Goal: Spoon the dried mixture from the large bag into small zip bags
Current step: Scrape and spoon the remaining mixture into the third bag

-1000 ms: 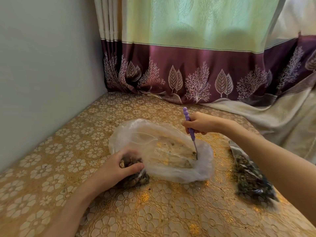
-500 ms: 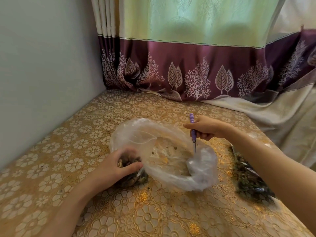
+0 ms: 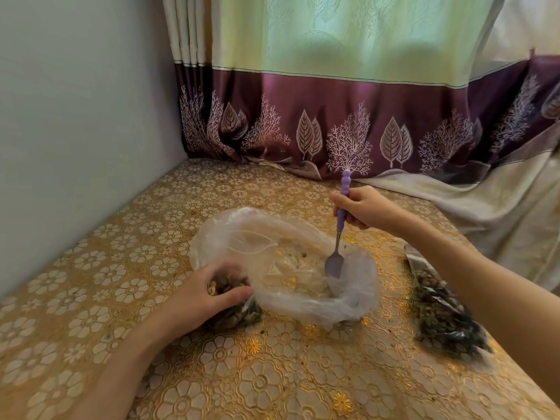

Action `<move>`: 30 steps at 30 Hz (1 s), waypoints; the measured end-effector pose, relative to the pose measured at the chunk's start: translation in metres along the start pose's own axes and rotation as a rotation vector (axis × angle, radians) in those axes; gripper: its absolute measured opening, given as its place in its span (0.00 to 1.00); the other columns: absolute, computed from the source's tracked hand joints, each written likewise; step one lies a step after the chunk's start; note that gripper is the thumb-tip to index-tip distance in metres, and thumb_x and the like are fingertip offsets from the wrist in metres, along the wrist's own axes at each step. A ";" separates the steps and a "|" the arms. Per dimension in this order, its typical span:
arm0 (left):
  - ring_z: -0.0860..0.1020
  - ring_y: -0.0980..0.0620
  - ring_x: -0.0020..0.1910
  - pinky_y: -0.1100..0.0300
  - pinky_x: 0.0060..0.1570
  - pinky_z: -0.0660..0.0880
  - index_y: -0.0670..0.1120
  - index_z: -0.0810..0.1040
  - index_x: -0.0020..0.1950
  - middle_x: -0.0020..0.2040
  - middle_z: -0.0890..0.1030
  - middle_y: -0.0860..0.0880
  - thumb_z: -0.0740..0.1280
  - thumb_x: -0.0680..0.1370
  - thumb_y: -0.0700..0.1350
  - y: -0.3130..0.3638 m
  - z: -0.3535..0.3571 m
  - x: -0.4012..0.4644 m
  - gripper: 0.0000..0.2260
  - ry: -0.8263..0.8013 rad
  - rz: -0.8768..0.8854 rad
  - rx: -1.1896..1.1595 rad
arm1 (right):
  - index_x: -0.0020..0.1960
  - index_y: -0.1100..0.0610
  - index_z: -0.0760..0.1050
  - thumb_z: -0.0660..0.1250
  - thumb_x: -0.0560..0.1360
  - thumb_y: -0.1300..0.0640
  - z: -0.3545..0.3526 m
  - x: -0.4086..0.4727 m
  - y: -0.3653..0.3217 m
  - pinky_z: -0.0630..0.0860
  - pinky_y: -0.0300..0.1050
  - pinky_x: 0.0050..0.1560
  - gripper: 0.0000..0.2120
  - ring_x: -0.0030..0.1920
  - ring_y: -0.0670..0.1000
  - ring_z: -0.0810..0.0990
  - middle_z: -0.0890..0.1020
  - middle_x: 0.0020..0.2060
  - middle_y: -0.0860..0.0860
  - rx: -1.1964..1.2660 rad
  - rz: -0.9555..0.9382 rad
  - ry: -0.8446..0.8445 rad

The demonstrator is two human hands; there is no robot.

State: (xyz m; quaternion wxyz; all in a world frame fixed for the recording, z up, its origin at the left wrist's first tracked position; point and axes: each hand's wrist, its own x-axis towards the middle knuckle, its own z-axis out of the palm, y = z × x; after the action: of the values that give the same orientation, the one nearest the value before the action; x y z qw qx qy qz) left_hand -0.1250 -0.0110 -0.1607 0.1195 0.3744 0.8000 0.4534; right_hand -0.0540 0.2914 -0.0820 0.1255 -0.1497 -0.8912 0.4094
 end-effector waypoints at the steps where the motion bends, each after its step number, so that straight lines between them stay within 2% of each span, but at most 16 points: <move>1: 0.73 0.68 0.46 0.75 0.38 0.67 0.59 0.75 0.55 0.49 0.76 0.60 0.67 0.62 0.62 0.000 0.000 0.000 0.23 0.002 0.000 -0.002 | 0.39 0.60 0.76 0.60 0.79 0.49 0.001 -0.001 -0.002 0.64 0.33 0.21 0.18 0.21 0.42 0.68 0.80 0.26 0.49 -0.019 -0.010 -0.021; 4: 0.73 0.70 0.46 0.76 0.39 0.67 0.59 0.75 0.55 0.49 0.76 0.60 0.67 0.62 0.62 0.001 0.000 0.000 0.23 -0.001 0.003 -0.012 | 0.39 0.60 0.75 0.59 0.80 0.50 0.001 -0.004 -0.006 0.64 0.34 0.21 0.17 0.21 0.42 0.67 0.80 0.27 0.50 -0.010 0.013 -0.082; 9: 0.73 0.67 0.47 0.74 0.39 0.66 0.58 0.75 0.55 0.49 0.76 0.60 0.67 0.62 0.62 0.002 0.000 0.000 0.23 0.000 -0.002 0.004 | 0.38 0.60 0.74 0.58 0.80 0.49 0.001 -0.011 -0.009 0.64 0.34 0.20 0.19 0.21 0.43 0.66 0.79 0.26 0.49 -0.094 0.090 -0.227; 12: 0.74 0.68 0.44 0.76 0.37 0.67 0.55 0.75 0.56 0.47 0.77 0.58 0.67 0.62 0.60 0.002 0.001 0.000 0.23 0.008 0.000 -0.003 | 0.39 0.60 0.75 0.58 0.80 0.48 0.006 -0.015 -0.006 0.63 0.34 0.21 0.19 0.21 0.43 0.67 0.79 0.26 0.49 -0.094 0.105 -0.265; 14: 0.73 0.70 0.43 0.78 0.37 0.66 0.54 0.76 0.56 0.47 0.77 0.57 0.68 0.62 0.59 0.003 0.001 0.000 0.24 0.010 0.010 -0.009 | 0.39 0.61 0.75 0.59 0.80 0.48 0.007 -0.016 -0.005 0.64 0.34 0.21 0.19 0.22 0.43 0.67 0.80 0.26 0.50 -0.081 0.101 -0.270; 18: 0.73 0.67 0.45 0.77 0.37 0.66 0.54 0.75 0.57 0.48 0.77 0.58 0.67 0.63 0.59 0.005 0.001 0.000 0.24 0.007 0.000 0.006 | 0.39 0.60 0.75 0.60 0.79 0.49 0.003 -0.015 -0.006 0.63 0.34 0.21 0.17 0.22 0.43 0.67 0.80 0.28 0.52 0.053 0.024 -0.165; 20: 0.73 0.66 0.46 0.76 0.37 0.66 0.55 0.75 0.58 0.49 0.76 0.59 0.67 0.63 0.60 0.005 0.001 -0.001 0.24 0.005 -0.010 0.013 | 0.40 0.60 0.75 0.59 0.80 0.50 0.000 -0.015 -0.007 0.63 0.34 0.22 0.17 0.23 0.43 0.67 0.80 0.29 0.52 0.059 0.014 -0.164; 25: 0.73 0.65 0.46 0.73 0.39 0.66 0.55 0.75 0.57 0.49 0.76 0.59 0.67 0.63 0.59 0.008 0.001 -0.001 0.24 0.009 -0.015 0.005 | 0.41 0.61 0.74 0.58 0.80 0.49 0.001 -0.017 -0.006 0.63 0.35 0.23 0.18 0.24 0.45 0.67 0.79 0.33 0.56 0.041 0.076 -0.279; 30: 0.73 0.64 0.48 0.70 0.41 0.67 0.55 0.75 0.57 0.50 0.76 0.59 0.67 0.63 0.59 0.008 0.000 -0.001 0.23 -0.001 -0.027 -0.008 | 0.40 0.61 0.73 0.57 0.81 0.49 0.003 -0.021 -0.001 0.63 0.36 0.23 0.19 0.24 0.45 0.67 0.80 0.30 0.54 -0.018 0.160 -0.402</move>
State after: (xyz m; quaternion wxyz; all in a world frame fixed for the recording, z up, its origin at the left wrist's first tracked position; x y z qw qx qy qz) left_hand -0.1199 -0.0094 -0.1542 0.1274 0.3634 0.8031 0.4547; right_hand -0.0354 0.2811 -0.0850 -0.0889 -0.1364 -0.8871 0.4318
